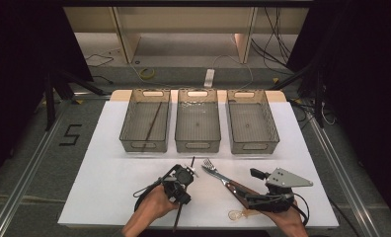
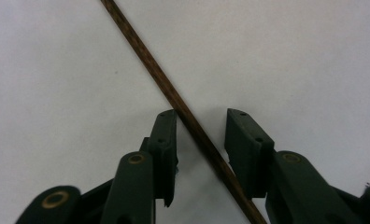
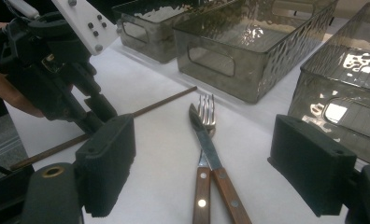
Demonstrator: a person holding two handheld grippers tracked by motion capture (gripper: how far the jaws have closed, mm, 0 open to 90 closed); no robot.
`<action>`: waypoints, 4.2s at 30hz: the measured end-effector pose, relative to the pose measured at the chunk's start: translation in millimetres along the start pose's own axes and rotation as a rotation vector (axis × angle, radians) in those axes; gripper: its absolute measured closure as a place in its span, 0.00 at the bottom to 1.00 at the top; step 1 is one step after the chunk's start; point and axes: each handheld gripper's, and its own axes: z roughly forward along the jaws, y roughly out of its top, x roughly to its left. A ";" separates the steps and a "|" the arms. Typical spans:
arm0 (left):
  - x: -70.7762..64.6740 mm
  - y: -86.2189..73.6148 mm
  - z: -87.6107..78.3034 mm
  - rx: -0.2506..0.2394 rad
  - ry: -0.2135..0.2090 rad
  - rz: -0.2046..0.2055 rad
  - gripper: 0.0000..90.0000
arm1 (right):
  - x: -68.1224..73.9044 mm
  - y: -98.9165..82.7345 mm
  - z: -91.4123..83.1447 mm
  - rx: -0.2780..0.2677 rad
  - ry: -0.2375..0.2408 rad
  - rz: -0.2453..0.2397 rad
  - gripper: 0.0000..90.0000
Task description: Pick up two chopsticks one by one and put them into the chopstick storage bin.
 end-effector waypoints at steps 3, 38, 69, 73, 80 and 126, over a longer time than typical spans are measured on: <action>2.0 -0.4 -0.4 0.003 -0.007 -0.004 0.76 | 0.3 0.0 0.0 0.000 0.001 -0.001 0.26; 14.6 -3.7 -2.6 0.054 0.011 -0.033 0.83 | 0.7 -0.2 0.7 0.009 0.003 -0.002 0.26; 17.9 -3.3 -3.7 0.059 0.012 -0.063 0.88 | 0.7 0.1 0.2 0.004 0.000 -0.007 0.26; 20.6 -3.1 -3.7 0.059 0.002 -0.070 0.89 | 0.1 0.0 0.0 0.002 -0.002 -0.004 0.26; 24.1 -3.7 -3.6 0.057 -0.012 -0.088 0.91 | 0.3 0.0 0.1 0.001 0.000 -0.004 0.26; 50.2 -8.6 -43.0 -0.060 0.006 -0.090 0.94 | 1.0 0.1 0.2 0.002 0.011 -0.006 0.26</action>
